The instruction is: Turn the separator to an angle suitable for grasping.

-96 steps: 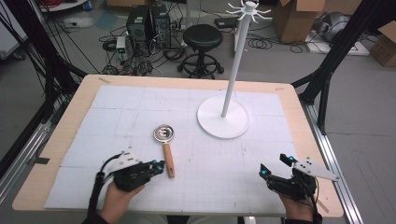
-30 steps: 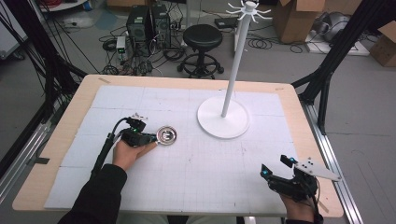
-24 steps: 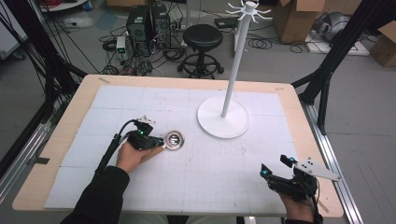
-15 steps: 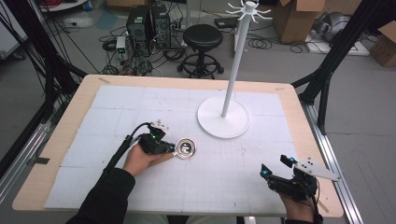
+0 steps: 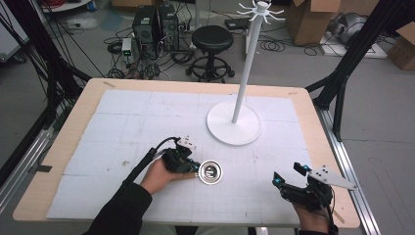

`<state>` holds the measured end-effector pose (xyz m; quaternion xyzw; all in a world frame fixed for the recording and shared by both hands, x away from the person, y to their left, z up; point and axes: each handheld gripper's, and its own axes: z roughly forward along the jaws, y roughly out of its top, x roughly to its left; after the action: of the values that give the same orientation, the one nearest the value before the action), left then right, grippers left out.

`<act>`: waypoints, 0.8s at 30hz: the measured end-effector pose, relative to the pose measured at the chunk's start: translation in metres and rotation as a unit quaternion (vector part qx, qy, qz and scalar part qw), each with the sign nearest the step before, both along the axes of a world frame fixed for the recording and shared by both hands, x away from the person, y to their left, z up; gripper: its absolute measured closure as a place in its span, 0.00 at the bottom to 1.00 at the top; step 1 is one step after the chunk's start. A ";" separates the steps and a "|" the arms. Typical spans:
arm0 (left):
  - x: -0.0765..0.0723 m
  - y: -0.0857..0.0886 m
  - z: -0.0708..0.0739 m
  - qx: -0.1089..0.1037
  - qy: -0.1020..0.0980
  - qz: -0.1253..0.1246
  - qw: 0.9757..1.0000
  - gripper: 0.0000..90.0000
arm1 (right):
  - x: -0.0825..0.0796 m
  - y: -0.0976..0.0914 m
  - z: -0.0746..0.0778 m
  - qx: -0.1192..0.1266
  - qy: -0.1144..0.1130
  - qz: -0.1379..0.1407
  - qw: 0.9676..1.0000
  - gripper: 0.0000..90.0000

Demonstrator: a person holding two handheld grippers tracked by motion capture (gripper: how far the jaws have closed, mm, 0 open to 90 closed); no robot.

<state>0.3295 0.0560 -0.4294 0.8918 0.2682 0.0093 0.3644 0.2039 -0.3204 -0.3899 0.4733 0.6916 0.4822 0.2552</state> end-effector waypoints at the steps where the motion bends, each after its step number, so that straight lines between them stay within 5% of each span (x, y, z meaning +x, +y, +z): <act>1: -0.001 -0.002 0.000 -0.004 0.003 -0.005 1.000 0.99 | 0.000 0.001 0.000 0.000 0.001 0.001 1.000 0.20; 5: -0.009 -0.005 0.001 -0.007 0.004 -0.026 1.000 0.98 | 0.000 0.000 0.000 0.001 0.001 0.003 1.000 0.21; 7: -0.014 -0.001 0.007 -0.015 -0.005 -0.012 1.000 0.97 | 0.000 0.000 0.000 0.001 0.000 0.002 1.000 0.21; 9: -0.023 0.012 0.017 -0.046 -0.020 0.017 0.999 0.96 | 0.000 -0.001 0.000 0.001 0.000 0.003 1.000 0.21; 12: -0.037 0.030 0.022 -0.051 -0.037 0.029 0.998 0.99 | 0.000 -0.001 0.001 0.003 -0.001 0.001 1.000 0.21; 17: -0.062 0.074 0.020 -0.081 -0.054 0.077 0.992 1.00 | 0.000 -0.001 0.001 0.001 -0.002 -0.001 1.000 0.21; 20: -0.077 0.095 0.012 -0.092 -0.053 0.105 0.989 1.00 | 0.000 -0.001 0.000 0.000 0.000 -0.002 1.000 0.21; 24: -0.094 0.102 0.006 -0.088 -0.041 0.099 0.990 1.00 | 0.001 -0.001 0.000 0.000 0.000 -0.005 1.000 0.21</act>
<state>0.2358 0.1576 -0.4229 0.8242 0.3401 0.0585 0.4490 0.2048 -0.3218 -0.3895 0.4766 0.6891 0.4812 0.2580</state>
